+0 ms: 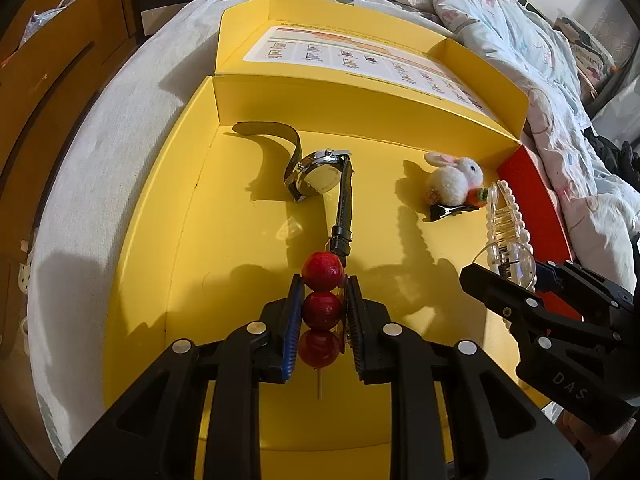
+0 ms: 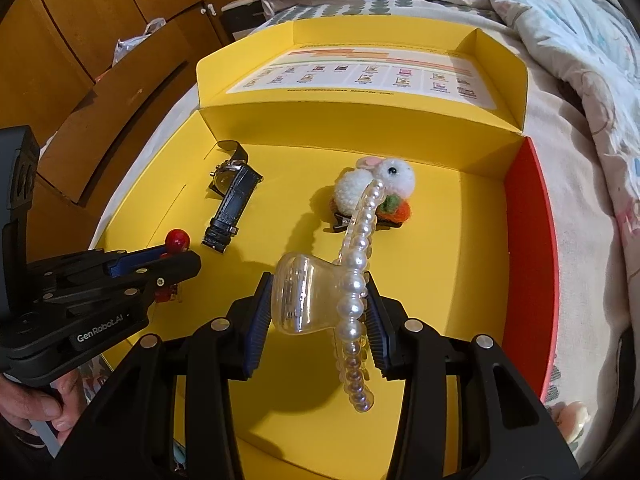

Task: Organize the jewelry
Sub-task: 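Carry the red hairpin and pearl clip with both tools into the yellow box, then open both tools to release the hairpin and pearl clip in the box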

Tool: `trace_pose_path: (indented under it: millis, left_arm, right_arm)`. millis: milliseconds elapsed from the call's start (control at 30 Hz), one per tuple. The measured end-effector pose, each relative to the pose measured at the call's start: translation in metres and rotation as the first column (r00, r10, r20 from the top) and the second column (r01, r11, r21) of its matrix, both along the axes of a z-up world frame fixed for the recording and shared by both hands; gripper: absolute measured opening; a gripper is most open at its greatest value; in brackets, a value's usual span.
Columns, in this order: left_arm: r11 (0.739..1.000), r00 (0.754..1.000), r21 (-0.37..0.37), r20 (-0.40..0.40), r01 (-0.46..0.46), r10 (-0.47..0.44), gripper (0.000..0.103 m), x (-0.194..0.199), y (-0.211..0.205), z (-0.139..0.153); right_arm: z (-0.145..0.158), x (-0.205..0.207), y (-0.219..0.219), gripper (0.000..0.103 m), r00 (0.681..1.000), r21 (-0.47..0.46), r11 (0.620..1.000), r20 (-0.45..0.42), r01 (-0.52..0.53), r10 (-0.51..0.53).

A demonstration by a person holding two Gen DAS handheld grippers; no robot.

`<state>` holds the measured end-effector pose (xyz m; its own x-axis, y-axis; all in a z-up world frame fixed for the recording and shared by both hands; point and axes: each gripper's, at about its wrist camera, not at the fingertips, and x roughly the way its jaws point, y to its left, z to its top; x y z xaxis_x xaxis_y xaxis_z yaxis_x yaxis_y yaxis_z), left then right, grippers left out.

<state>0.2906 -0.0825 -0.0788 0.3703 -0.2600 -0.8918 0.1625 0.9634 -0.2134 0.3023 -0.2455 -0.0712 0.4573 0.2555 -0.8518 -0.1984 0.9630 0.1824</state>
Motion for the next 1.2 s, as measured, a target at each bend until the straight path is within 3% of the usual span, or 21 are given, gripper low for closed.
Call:
trace_pose_path:
  millis: [400,467,533,733,967,1200]
  left_arm:
    - [1.000,1.000,-0.009,0.014,-0.004,0.004,0.023,-0.001,0.003,0.005]
    - [1.000,1.000,-0.011,0.013,-0.003,0.003,0.027,-0.001,0.002,0.006]
    - [1.000,1.000,-0.012,0.020,-0.006,0.006,0.038,-0.001,0.002,0.007]
    - [1.000,0.999,-0.018,0.036,-0.019,0.020,0.046,-0.003,0.007,0.013]
    - [0.999,0.997,-0.021,0.070,-0.035,0.037,0.048,-0.009,0.018,0.025]
    - [0.999,0.989,0.016,0.149,-0.028,0.025,0.055,-0.035,0.029,0.045]
  right_arm:
    - [0.005,-0.002,-0.004,0.050,1.000,-0.003,1.000,0.027,0.011,-0.011]
    - [0.007,-0.002,-0.006,0.058,0.999,-0.002,1.000,0.033,0.014,-0.014]
    - [0.008,-0.002,-0.007,0.068,0.999,-0.006,1.000,0.038,0.018,-0.018]
    - [0.016,-0.007,-0.012,0.069,0.998,-0.001,1.000,0.064,0.025,-0.025]
    - [0.029,-0.016,-0.025,0.074,0.994,0.013,0.999,0.101,0.044,-0.045]
    - [0.042,-0.034,-0.034,0.075,0.991,0.039,0.998,0.126,0.046,-0.051]
